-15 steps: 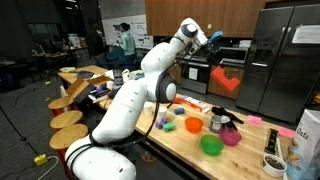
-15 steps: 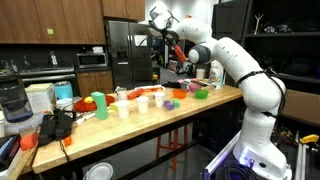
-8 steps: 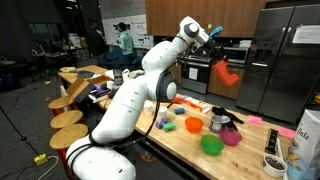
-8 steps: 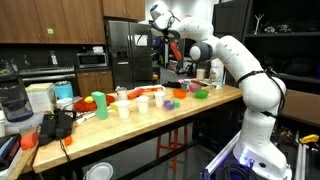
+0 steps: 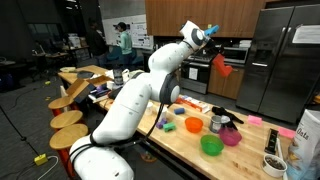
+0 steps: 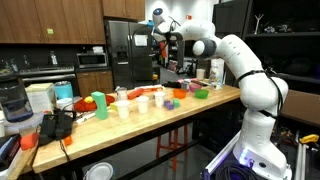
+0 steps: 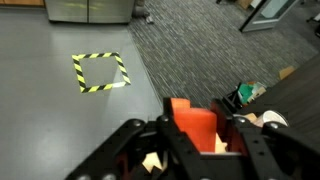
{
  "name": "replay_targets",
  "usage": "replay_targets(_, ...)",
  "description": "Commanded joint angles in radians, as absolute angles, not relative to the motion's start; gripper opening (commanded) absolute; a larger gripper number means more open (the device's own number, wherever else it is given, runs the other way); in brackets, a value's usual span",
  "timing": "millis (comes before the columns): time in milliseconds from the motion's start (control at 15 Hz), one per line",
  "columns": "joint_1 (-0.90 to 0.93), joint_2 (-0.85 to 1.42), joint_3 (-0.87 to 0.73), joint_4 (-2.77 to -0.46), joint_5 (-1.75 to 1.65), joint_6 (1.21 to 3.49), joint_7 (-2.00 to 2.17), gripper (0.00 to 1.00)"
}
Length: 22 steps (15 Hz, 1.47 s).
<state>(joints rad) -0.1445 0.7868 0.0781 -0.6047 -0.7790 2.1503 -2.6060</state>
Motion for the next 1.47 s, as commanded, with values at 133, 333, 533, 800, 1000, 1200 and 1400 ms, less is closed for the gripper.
replay_targets(133,-0.222,0.757,0.185,-0.642,-0.805,2.303,-2.606,0.17)
replay_targets(333,-0.222,0.779,0.174,-0.613,-0.764,2.280,-2.530,0.17)
replay_targets(533,-0.222,0.820,0.201,-0.608,-0.696,2.290,-2.491,0.17)
replay_targets(800,-0.214,0.900,0.264,-0.585,-0.589,2.289,-2.525,0.17)
replay_targets(1000,-0.216,0.947,0.317,-0.577,-0.521,2.267,-2.566,0.17)
replay_targets(1200,-0.216,0.974,0.355,-0.570,-0.469,2.223,-2.615,0.17)
replay_targets(1400,-0.246,0.939,0.444,-0.650,-0.540,2.220,-2.604,0.17)
